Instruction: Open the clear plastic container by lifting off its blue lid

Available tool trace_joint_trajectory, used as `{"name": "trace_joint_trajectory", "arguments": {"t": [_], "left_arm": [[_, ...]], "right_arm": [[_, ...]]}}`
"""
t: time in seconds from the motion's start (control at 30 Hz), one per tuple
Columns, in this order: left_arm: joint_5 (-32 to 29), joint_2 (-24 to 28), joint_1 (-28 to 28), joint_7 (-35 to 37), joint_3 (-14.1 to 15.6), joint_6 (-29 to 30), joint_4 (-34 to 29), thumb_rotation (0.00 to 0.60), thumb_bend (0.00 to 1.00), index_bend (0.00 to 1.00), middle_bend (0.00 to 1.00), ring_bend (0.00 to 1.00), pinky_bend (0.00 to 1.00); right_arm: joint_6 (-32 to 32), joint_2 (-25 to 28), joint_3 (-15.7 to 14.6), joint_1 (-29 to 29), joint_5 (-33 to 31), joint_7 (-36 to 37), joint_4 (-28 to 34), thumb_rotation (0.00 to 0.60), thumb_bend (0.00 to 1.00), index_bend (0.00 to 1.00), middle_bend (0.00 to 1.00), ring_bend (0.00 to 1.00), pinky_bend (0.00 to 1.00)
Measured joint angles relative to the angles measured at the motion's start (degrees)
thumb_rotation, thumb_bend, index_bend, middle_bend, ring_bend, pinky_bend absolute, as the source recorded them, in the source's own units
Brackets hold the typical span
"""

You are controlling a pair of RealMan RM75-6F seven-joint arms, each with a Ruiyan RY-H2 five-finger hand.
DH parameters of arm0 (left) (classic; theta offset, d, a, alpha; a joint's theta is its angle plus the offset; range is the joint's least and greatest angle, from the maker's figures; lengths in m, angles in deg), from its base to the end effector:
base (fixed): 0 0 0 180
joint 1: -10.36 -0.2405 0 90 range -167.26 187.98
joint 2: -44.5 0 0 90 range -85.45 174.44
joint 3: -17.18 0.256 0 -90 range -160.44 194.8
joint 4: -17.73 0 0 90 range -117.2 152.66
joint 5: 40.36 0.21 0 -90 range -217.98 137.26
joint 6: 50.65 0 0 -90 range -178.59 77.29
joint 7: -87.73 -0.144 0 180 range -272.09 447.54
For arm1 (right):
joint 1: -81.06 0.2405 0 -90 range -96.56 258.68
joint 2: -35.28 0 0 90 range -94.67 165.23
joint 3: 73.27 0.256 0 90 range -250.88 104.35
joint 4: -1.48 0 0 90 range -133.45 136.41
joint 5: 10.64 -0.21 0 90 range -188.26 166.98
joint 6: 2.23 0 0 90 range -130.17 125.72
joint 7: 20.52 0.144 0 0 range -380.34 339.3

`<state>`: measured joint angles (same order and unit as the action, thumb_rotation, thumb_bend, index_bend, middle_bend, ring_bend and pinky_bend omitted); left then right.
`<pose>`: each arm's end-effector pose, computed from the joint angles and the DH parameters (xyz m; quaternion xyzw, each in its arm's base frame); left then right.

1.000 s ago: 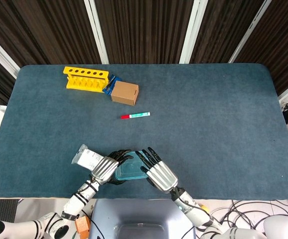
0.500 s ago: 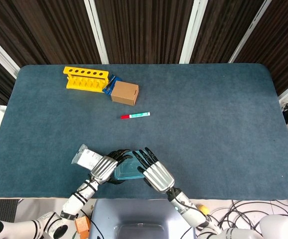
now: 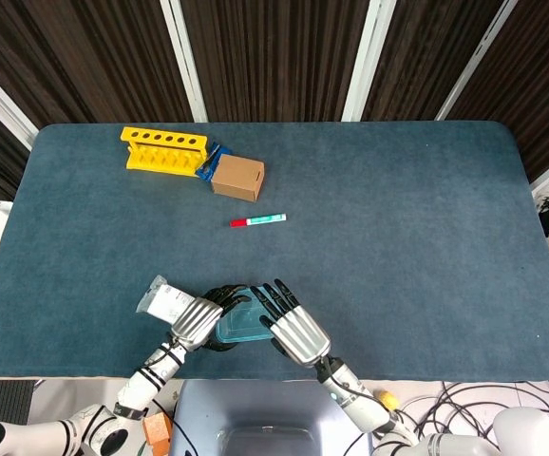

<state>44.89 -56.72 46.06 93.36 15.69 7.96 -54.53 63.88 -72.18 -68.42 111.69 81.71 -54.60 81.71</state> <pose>-0.1634 0.2768 -0.0881 -0.7414 -0.4406 -0.4274 0.2711 -0.0995 -0.2373 -0.0900 0.7867 -0.2045 0.4417 0.3799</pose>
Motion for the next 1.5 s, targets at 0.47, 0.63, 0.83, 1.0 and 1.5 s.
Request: {"name": "trace_joint_trajectory", "arguments": {"t": [0.47,0.63,0.83,1.0,1.5], "left_arm": [[-0.24,0.21,0.04,-0.16,0.17,-0.62,0.20,0.600,0.27,0.30,0.30,0.16,0.30],[-0.31,0.28,0.02,-0.23,0.26,-0.81,0.48,0.600,0.27,0.31,0.37,0.18,0.30],[-0.26,0.41,-0.02,-0.38,0.41,-0.90,0.29,0.600,0.27,0.33,0.42,0.19,0.30],[0.05,0.56,-0.05,-0.40,0.65,-0.85,0.08,0.600,0.28,0.33,0.42,0.20,0.30],[0.83,1.90,-0.51,0.19,1.11,0.06,-0.80,0.600,0.27,0.33,0.43,0.21,0.30]], "right_arm": [[0.50,1.12,0.58,0.68,-1.12,-0.36,0.77,0.600,0.25,0.50,0.00,0.00,0.00],[0.64,1.39,0.66,0.81,-1.54,-0.69,1.27,0.600,0.25,0.50,0.00,0.00,0.00],[0.64,1.41,0.75,1.04,-2.10,-1.27,1.58,0.600,0.25,0.50,0.00,0.00,0.00],[0.72,0.86,0.93,1.53,-2.04,-1.67,1.26,0.600,0.25,0.50,0.00,0.00,0.00],[2.67,-2.28,1.10,3.04,0.17,1.25,-3.67,0.600,0.26,0.52,0.00,0.00,0.00]]}}
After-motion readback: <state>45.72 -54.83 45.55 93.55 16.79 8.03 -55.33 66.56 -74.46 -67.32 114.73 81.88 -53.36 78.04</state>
